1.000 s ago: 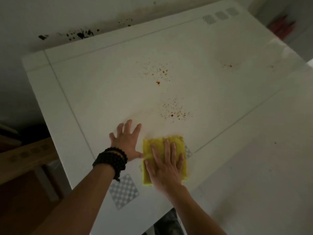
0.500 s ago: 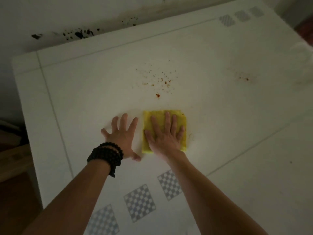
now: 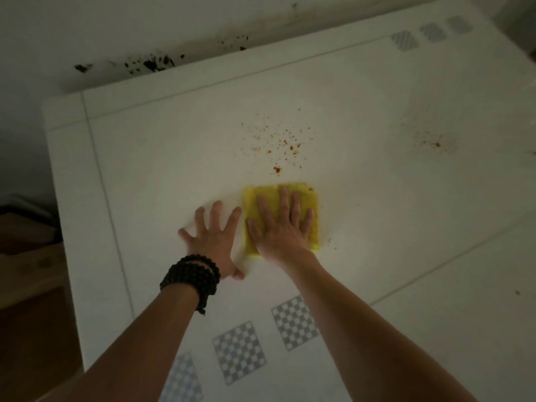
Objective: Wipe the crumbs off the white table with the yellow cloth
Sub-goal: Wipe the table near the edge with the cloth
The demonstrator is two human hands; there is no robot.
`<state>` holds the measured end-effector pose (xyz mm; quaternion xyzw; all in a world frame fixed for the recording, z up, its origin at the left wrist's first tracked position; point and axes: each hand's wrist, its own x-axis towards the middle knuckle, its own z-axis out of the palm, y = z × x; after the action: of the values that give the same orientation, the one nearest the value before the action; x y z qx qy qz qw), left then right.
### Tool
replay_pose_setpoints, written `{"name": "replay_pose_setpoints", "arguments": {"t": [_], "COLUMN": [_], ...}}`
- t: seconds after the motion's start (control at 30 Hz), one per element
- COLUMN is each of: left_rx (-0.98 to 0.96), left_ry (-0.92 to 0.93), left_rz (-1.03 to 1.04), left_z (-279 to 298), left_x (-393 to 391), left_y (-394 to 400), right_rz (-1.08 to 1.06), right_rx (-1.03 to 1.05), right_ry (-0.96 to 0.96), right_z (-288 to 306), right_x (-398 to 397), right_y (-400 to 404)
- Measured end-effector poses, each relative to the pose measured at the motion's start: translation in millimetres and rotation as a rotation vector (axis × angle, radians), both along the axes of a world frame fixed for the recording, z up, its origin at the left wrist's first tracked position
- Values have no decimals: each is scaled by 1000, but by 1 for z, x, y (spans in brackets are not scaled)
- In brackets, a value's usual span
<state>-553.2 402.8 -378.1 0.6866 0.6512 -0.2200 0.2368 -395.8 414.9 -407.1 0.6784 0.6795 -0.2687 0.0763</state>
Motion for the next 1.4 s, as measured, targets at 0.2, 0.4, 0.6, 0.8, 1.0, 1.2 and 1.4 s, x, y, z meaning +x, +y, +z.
{"name": "replay_pose_setpoints", "arguments": {"t": [0.2,0.4,0.6,0.8,1.0,1.2,1.4], "left_rx": [165,69,77,62,104,69,53], "left_ry": [36,22,-29,-36,-43,21,21], "left_rz": [7,-221,-235,-187,20,92,220], "left_z": [8,13,16,8,-4,-1,0], "left_x": [-7,20,47,74,101,110,113], "left_y": [-22,-65,-71,-38,-8,3,-5], "right_rz": [-3,-134,-156,-158,-39,115,221], "right_rx": [44,-14,-32,-22,18,47,33], "right_ry": [42,-9,18,24,-9,32,-35], "right_z": [-2,6,10,6,-2,-5,-7], "right_x": [-2,40,54,82,122,128,151], "right_y": [-61,-140,-149,-102,-5,45,-34]}}
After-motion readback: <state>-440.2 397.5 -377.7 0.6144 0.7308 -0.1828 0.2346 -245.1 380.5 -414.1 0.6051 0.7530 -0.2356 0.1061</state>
